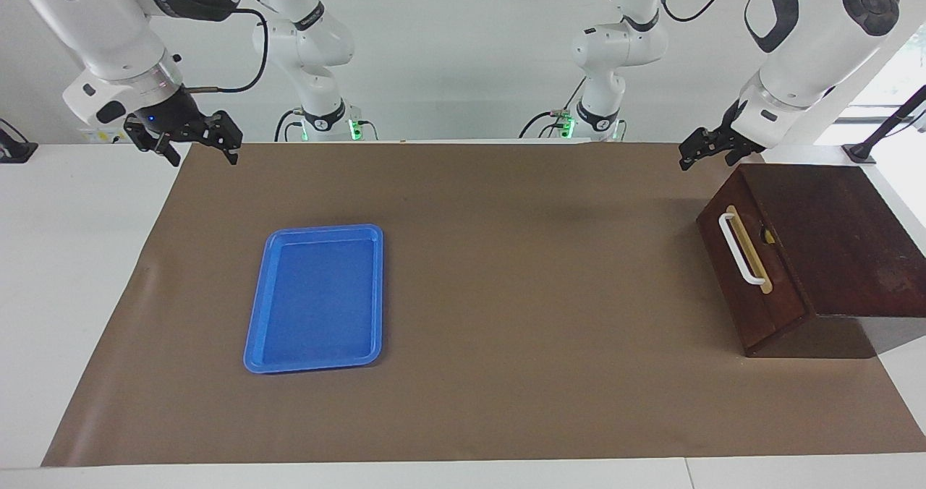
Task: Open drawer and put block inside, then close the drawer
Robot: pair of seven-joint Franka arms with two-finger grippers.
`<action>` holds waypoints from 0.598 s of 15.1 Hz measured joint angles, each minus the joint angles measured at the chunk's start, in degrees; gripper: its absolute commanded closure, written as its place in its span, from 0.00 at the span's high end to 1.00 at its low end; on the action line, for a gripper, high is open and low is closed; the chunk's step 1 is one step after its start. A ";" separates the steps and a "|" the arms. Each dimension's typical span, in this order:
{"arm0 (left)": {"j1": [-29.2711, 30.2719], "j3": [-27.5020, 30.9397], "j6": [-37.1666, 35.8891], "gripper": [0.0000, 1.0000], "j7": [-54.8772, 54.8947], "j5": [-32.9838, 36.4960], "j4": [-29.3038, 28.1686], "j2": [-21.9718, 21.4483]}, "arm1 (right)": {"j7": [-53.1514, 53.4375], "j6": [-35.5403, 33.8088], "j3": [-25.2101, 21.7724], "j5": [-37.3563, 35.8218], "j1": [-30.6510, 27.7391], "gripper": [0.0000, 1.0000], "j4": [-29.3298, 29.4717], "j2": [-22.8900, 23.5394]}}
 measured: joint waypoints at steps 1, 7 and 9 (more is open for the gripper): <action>-0.03 0.01 0.02 1.00 0.62 0.15 0.00 0.00 | 0.00 0.00 0.00 0.00 0.00 1.00 0.00 0.00; -1.58 0.00 -0.96 1.00 5.70 2.06 1.80 0.14 | 0.00 0.00 0.00 0.00 0.01 1.00 0.00 0.00; -1.61 0.02 -0.97 1.00 6.03 2.12 1.83 0.14 | 0.00 0.00 0.00 0.00 0.01 1.00 0.00 0.00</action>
